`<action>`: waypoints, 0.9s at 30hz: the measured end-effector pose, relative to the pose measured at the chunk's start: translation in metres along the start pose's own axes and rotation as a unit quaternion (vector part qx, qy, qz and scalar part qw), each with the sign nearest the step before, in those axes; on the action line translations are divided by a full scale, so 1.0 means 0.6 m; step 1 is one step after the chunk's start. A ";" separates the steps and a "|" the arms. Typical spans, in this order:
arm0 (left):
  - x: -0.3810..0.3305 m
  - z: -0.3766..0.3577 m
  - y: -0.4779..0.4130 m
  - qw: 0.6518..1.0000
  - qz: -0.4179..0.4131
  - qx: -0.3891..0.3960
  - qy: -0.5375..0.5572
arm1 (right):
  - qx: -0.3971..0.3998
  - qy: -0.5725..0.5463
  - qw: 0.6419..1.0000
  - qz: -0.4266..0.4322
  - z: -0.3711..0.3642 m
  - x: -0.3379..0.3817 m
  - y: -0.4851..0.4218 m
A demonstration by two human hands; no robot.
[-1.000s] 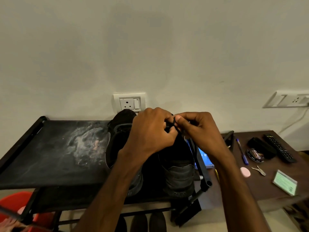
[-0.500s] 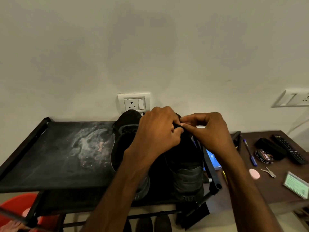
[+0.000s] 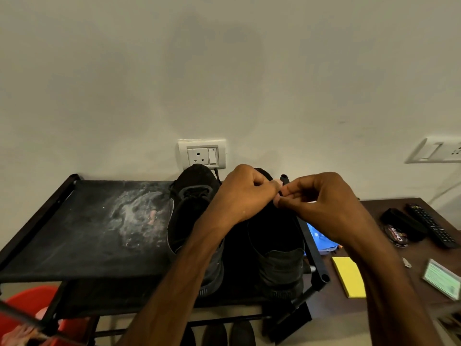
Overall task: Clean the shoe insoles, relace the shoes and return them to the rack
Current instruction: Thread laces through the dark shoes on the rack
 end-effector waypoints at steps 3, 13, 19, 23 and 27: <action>0.005 0.003 -0.006 0.999 -0.012 -0.035 -0.030 | 0.053 -0.018 0.998 -0.012 -0.007 -0.001 0.001; 0.018 0.010 -0.008 0.995 0.007 -0.086 -0.049 | -0.211 -0.343 0.913 -0.070 0.080 -0.045 -0.002; 0.016 0.004 -0.007 0.996 0.005 -0.081 -0.038 | -0.080 0.101 0.992 -0.015 -0.003 -0.066 -0.019; 0.013 0.004 -0.007 0.997 0.009 -0.072 -0.029 | -0.136 -0.035 0.988 0.069 0.005 -0.006 -0.012; 0.015 0.007 -0.006 0.997 0.019 -0.070 -0.027 | -0.046 -0.024 0.994 0.100 -0.003 0.015 -0.006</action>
Point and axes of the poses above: each hand's wrist, its own y-axis away from the middle knuckle, its own z-axis out of the back of the hand, x = y × z, the point moved 4 cm from there along -y, towards the middle knuckle, and after that the axes turned 9 degrees about y, right-handed, at the moved point
